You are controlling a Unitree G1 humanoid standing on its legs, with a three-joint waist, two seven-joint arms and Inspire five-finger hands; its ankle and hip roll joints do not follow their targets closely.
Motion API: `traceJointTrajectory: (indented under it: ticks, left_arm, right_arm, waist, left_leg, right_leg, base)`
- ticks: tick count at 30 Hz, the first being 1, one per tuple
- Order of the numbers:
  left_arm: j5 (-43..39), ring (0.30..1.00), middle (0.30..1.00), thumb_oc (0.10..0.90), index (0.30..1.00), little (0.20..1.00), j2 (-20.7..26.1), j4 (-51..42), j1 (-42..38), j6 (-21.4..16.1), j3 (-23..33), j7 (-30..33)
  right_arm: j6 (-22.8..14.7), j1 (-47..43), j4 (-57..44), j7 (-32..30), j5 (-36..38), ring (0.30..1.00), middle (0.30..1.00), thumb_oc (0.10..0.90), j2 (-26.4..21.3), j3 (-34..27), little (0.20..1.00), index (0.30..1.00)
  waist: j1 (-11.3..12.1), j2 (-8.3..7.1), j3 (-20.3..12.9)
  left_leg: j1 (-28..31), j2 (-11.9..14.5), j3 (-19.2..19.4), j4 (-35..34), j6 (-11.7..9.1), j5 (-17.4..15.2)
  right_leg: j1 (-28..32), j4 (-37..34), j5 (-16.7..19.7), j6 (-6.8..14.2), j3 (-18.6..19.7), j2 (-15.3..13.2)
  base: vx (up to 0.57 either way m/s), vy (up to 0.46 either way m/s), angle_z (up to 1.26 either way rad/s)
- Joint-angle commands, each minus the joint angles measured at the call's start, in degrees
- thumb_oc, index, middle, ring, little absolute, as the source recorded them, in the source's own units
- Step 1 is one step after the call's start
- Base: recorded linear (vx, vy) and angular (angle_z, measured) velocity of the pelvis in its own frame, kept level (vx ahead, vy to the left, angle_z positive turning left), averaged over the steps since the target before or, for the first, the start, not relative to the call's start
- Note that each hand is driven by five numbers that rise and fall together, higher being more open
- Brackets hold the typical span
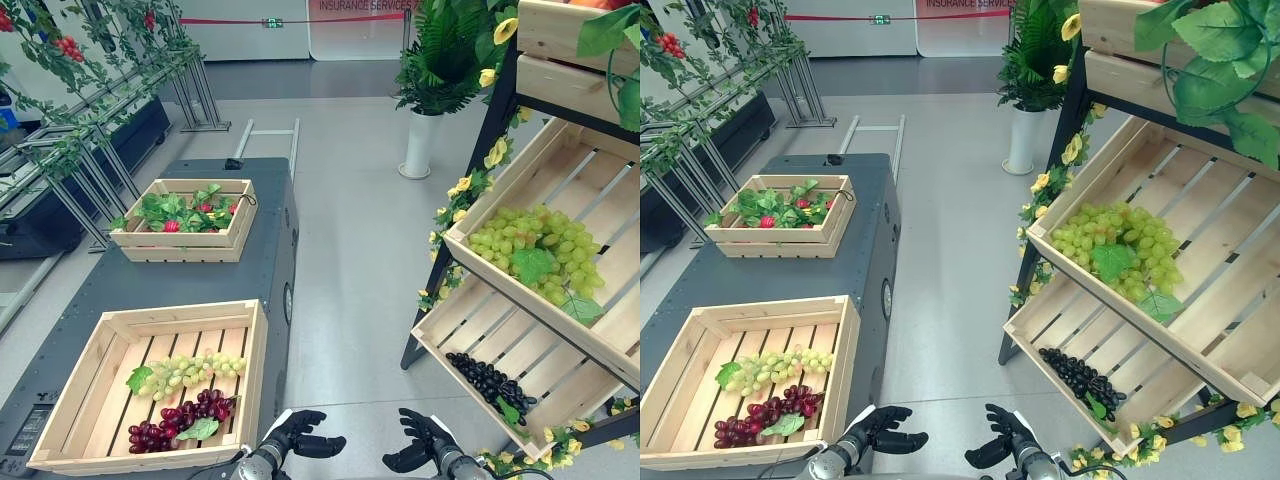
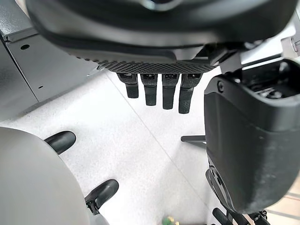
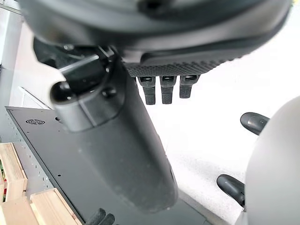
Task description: Pick up the fruits from the basket on one side to the basket on the other side
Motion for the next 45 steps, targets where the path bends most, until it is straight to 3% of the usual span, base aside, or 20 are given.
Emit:
traceJointTrajectory:
  ticks: [1,14,24,28,29,30,31,33,34,35,36,40,45]
  left_arm:
    - [1.01,0.9,0.9,0.8,0.9,0.9,-1.64,2.18,-4.85,-2.93,-1.16,-0.09]
    - [0.08,0.9,0.9,0.8,0.9,0.9,-1.82,2.0,-5.29,-4.04,-1.34,0.22]
    - [0.94,0.9,0.9,0.8,0.9,0.9,-1.79,1.54,-5.85,-4.71,-1.94,1.76]
    - [0.69,0.9,0.9,0.8,0.9,0.9,-1.44,0.88,-6.7,-8.56,-2.42,2.81]
    - [-4.09,0.9,0.9,0.8,0.9,0.9,-1.11,-0.92,-7.16,-12.48,-1.94,2.8]
    - [-6.02,0.9,0.9,0.8,0.9,0.9,-0.87,-2.87,-7.35,-13.98,-1.13,2.7]
    - [-7.66,0.9,0.9,0.8,0.9,0.9,-0.21,-6.71,-7.43,-16.2,0.18,3.21]
    - [-9.74,0.9,0.9,0.8,0.9,0.9,2.31,-17.41,-6.69,-17.76,2.5,4.7]
    - [-9.81,0.9,0.9,0.8,0.9,0.9,2.58,-18.22,-6.6,-17.81,2.72,4.76]
    - [-9.53,0.9,0.9,0.8,0.9,0.9,3.52,-21.08,-6.49,-18.41,3.34,5.68]
    - [-9.47,0.9,0.9,0.8,0.9,0.9,5.04,-24.46,-6.43,-21.45,4.62,7.73]
    - [-5.58,0.9,0.9,0.8,0.9,0.9,8.27,-31.12,-7.74,-23.53,8.23,15.24]
    - [7.17,0.9,0.9,0.8,0.9,0.9,14.64,-36.78,-9.08,-19.58,15.83,28.31]
  right_arm:
    - [-1.94,-5.43,1.29,2.35,1.7,0.9,0.9,0.8,0.93,-0.75,0.9,0.9]
    - [-2.99,-6.53,0.95,-0.12,0.34,0.9,0.9,0.8,0.61,-0.3,0.9,0.9]
    - [-3.35,-6.75,0.16,1.94,4.42,0.9,0.9,0.8,0.71,-0.84,0.9,0.9]
    - [-3.68,-7.52,-0.86,2.51,4.63,0.9,0.9,0.8,0.17,-0.82,0.9,0.9]
    - [-3.24,-7.64,-1.36,2.71,4.08,0.9,0.9,0.8,-0.25,-0.62,0.9,0.9]
    - [-2.85,-7.52,-1.8,2.84,3.78,0.9,0.9,0.8,-0.48,-0.6,0.9,0.9]
    - [-1.97,-7.12,-2.9,2.78,3.39,0.9,0.9,0.8,-0.94,-0.66,0.9,0.9]
    - [-0.42,-6.08,-5.37,2.42,3.22,0.9,0.9,0.8,-1.78,-0.86,0.9,0.9]
    - [-0.34,-5.98,-5.54,2.38,3.21,0.9,0.9,0.8,-1.85,-0.9,0.9,0.9]
    - [-0.12,-5.72,-6.07,2.27,3.17,0.9,0.9,0.8,-2.14,-1.11,0.9,0.9]
    - [0.05,-5.37,-6.65,2.14,3.15,0.9,0.9,0.8,-2.65,-1.41,0.9,0.9]
    - [-0.07,-5.02,-7.44,2.46,3.52,0.9,0.9,0.8,-3.78,-2.11,0.9,0.9]
    - [-0.49,-3.75,-10.72,2.54,4.97,0.9,0.9,0.8,-5.07,-3.13,0.9,0.9]
  waist:
    - [0.12,-0.63,1.81]
    - [0.22,-0.33,2.88]
    - [0.41,-0.22,4.4]
    - [0.43,0.03,5.28]
    - [0.55,0.12,5.44]
    - [0.69,0.1,5.48]
    - [0.95,0.03,5.55]
    - [1.75,-0.13,5.81]
    - [1.82,-0.16,5.86]
    - [2.08,-0.19,6.06]
    - [2.55,-0.2,6.42]
    - [3.35,-0.26,7.23]
    - [4.17,-0.17,7.92]
  left_leg:
    - [1.94,-4.22,2.52,0.54,1.57,-5.86]
    - [1.53,-4.27,2.77,0.54,1.72,-5.4]
    - [1.07,-4.25,2.62,0.54,1.88,-5.1]
    - [0.43,-4.17,2.42,0.54,1.8,-4.77]
    - [0.42,-4.22,2.14,0.54,1.72,-4.82]
    - [0.47,-4.28,1.98,0.54,1.68,-4.92]
    - [0.49,-4.35,1.77,0.54,1.61,-4.99]
    - [0.27,-4.42,1.29,0.54,1.59,-4.86]
    - [0.24,-4.42,1.24,0.54,1.58,-4.82]
    - [0.05,-4.4,1.09,0.54,1.57,-4.68]
    - [-0.31,-4.41,0.77,0.54,1.55,-4.37]
    - [-0.75,-4.53,-0.08,0.54,1.6,-3.97]
    - [-0.93,-4.83,-1.22,0.54,1.67,-3.16]
  right_leg:
    - [3.57,0.37,-3.27,-0.3,0.21,1.11]
    - [3.1,0.37,-2.79,-0.3,0.26,0.91]
    - [2.46,0.62,-2.65,-0.34,0.05,0.75]
    - [1.71,0.96,-2.67,-0.46,0.12,0.81]
    - [1.78,0.83,-2.62,-0.47,0.15,0.85]
    - [1.98,0.63,-2.64,-0.46,-0.01,0.83]
    - [2.19,0.37,-2.61,-0.44,-0.25,0.78]
    - [2.23,0.37,-2.66,-0.59,-0.74,0.72]
    - [2.22,0.37,-2.65,-0.61,-0.81,0.7]
    - [2.16,0.37,-2.61,-0.69,-1.05,0.67]
    - [1.92,0.56,-2.55,-0.76,-1.49,0.59]
    - [1.54,1.26,-2.84,-1.1,-2.47,0.39]
    - [1.1,2.87,-3.96,-1.51,-3.36,-0.18]
  base:
    - [0.0,0.0,0.0]
    - [0.0,0.0,0.0]
    - [0.0,0.002,0.0]
    - [-0.02,0.019,0.01]
    - [0.02,0.032,0.02]
    - [0.04,0.046,0.03]
    - [0.03,0.034,0.03]
    - [0.02,0.036,0.05]
    - [0.0,0.027,0.07]
    - [-0.02,0.031,0.1]
    - [-0.03,0.039,0.16]
    - [0.0,0.034,0.11]
    - [0.05,0.047,0.08]
